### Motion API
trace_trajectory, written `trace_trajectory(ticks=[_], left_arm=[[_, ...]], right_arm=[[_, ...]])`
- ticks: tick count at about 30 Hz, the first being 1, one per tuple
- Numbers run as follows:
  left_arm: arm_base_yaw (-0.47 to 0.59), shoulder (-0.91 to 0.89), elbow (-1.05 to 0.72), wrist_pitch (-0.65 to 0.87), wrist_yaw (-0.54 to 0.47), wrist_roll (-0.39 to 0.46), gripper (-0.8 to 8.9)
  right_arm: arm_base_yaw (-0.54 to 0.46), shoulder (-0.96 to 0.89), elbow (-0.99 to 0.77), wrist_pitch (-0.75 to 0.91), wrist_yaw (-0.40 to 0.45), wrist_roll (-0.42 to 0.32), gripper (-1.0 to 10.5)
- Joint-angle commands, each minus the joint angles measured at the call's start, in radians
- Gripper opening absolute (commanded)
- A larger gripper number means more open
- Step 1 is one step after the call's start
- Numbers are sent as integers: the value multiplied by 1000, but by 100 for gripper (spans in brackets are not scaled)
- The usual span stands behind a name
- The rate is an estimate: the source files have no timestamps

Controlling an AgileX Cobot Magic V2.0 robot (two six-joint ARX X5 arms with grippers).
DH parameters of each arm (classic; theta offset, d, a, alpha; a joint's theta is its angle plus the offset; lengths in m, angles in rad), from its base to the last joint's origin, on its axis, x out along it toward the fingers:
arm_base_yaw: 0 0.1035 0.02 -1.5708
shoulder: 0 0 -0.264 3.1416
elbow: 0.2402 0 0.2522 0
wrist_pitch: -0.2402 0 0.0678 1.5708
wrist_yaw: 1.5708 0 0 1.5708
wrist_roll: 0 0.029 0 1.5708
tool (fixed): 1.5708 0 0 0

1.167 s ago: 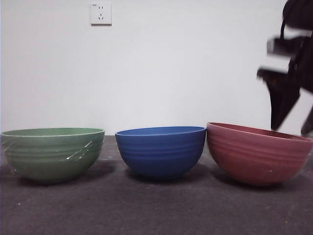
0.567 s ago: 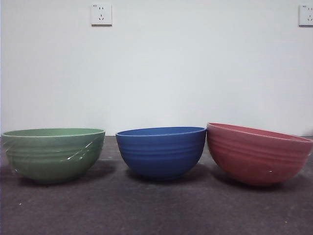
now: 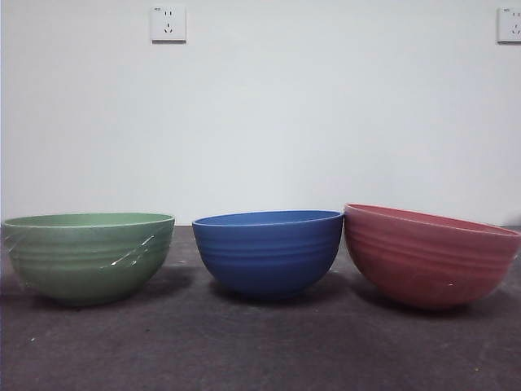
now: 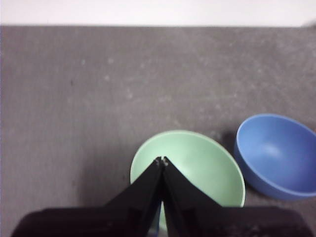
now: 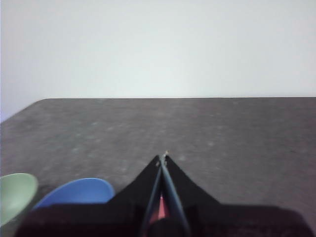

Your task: Pick up the green bowl on the top,put the green bowl on the left,pick up the red bowl in the middle,put the red bowl on the right

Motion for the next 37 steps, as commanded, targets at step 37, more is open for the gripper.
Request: trace_trajectory(ticks=[37], left_arm=[[173, -488, -586, 326, -57, 163, -3]], right_arm=[[2, 9, -9, -159, 22, -3, 2]])
